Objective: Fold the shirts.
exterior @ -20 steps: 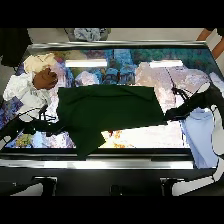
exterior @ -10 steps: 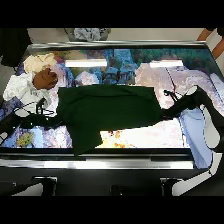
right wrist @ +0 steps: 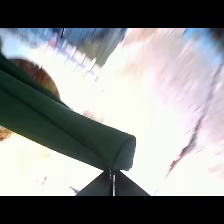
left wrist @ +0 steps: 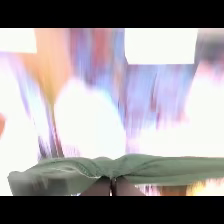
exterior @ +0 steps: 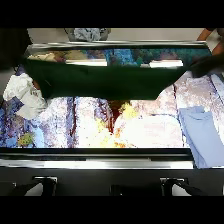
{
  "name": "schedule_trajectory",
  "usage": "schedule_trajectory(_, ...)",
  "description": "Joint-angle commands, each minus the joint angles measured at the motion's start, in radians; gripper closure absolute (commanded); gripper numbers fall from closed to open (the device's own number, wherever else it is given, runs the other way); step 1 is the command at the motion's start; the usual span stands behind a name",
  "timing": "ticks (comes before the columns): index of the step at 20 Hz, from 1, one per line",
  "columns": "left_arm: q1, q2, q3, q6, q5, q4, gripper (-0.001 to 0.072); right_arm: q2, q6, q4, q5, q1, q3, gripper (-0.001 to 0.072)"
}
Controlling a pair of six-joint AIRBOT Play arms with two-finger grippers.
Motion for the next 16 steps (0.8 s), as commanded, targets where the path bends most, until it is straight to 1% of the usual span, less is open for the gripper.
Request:
schedule_trajectory(1, 0.001, 0.118, 0.392, -0.069, -0.018, 0.062, 0.0684, 0.296, -0.014, -0.114, -0.096, 0.0, 0.172, 0.0665)
schedule_trajectory(2, 0.001, 0.167, 0.398, -0.082, -0.016, 0.062, 0.0684, 0.366, -0.014, -0.153, -0.123, 0.0, 0.171, 0.0665)
schedule_trajectory(4, 0.001, 0.245, 0.354, -0.102, -0.018, 0.063, 0.0684, 0.449, -0.004, -0.214, -0.135, 0.0, 0.171, 0.0665)
schedule_trajectory(7, 0.001, 0.287, 0.322, -0.102, -0.019, 0.073, 0.0684, 0.485, 0.013, -0.246, -0.106, 0.0, 0.172, 0.0665)
schedule_trajectory(10, 0.001, 0.279, 0.322, -0.113, -0.01, 0.074, 0.0684, 0.468, 0.023, -0.246, -0.064, 0.0, 0.172, 0.0665)
schedule_trajectory(11, 0.001, 0.275, 0.322, -0.126, 0.005, 0.074, 0.0684, 0.457, 0.036, -0.248, -0.068, 0.0, 0.172, 0.0665)
schedule_trajectory(13, 0.001, 0.258, 0.322, -0.126, 0.005, 0.074, 0.0684, 0.426, 0.039, -0.256, -0.061, 0.0, 0.172, 0.0665)
schedule_trajectory(14, 0.001, 0.24, 0.322, -0.125, -0.019, 0.075, 0.0684, 0.399, 0.056, -0.257, -0.037, 0.0, 0.172, 0.0665)
schedule_trajectory(16, 0.001, 0.174, 0.302, -0.125, -0.103, 0.082, 0.0683, 0.307, 0.058, -0.268, 0.09, 0.0, 0.172, 0.0665)
